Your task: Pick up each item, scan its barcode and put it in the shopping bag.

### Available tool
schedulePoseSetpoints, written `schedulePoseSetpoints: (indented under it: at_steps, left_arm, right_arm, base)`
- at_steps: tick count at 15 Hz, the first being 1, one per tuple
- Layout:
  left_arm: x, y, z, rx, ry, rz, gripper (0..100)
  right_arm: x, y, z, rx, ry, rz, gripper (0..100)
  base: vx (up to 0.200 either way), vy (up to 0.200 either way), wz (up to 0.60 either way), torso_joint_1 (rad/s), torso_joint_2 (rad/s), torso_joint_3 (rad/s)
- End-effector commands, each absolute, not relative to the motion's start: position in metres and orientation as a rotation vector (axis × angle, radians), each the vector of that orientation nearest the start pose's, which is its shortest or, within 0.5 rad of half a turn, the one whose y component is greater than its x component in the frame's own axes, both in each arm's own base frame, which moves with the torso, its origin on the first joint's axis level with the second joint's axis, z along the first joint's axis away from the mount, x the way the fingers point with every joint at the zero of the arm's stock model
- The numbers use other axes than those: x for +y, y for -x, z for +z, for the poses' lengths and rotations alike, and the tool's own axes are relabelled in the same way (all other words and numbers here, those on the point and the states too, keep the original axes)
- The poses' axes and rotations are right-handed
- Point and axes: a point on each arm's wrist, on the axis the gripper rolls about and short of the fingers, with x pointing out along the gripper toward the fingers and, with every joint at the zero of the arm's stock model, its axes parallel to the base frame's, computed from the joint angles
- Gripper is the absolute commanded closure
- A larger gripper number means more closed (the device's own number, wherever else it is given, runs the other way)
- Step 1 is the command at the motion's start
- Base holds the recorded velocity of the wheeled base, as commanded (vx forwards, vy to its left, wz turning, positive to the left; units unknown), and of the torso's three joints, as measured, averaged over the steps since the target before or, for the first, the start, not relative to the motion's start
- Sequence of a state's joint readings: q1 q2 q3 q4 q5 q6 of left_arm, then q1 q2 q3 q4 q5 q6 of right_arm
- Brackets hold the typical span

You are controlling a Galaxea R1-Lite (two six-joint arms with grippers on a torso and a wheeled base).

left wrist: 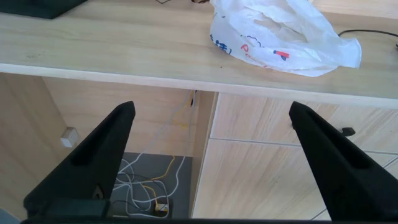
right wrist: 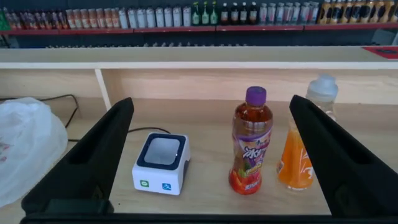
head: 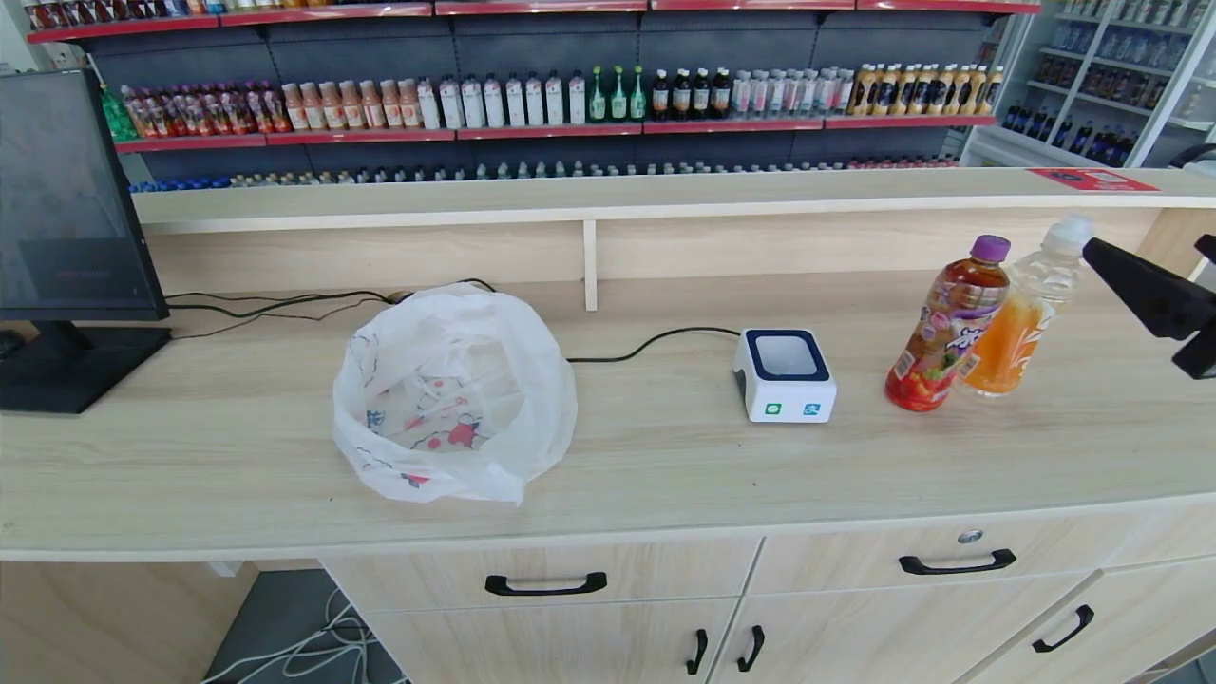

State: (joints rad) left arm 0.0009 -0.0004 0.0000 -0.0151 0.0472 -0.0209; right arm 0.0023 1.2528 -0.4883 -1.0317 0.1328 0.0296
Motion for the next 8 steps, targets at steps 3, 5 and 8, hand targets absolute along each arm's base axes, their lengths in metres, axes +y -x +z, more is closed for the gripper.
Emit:
schedulePoseSetpoints:
  at_steps: [3, 5, 8]
  left_arm:
    - [0.001, 0.023, 0.077, -0.016, 0.022, 0.049, 0]
    - [0.001, 0.023, 0.077, -0.016, 0.022, 0.049, 0]
    - [0.001, 0.023, 0.077, -0.016, 0.023, 0.049, 0]
  right_arm:
    - [-0.002, -0.242, 0.199, -0.156, -0.030, 0.164, 0]
    - [-0.007, -0.255, 0.182, -0.163, -0.030, 0.168, 0]
    - [-0.016, -0.270, 0.159, -0.150, -0.014, 0.201, 0]
  base:
    - [0.000, 0.000, 0.00, 0.000, 0.00, 0.000]
    - [0.000, 0.000, 0.00, 0.000, 0.00, 0.000]
    - [0.000, 0.000, 0.00, 0.000, 0.00, 0.000]
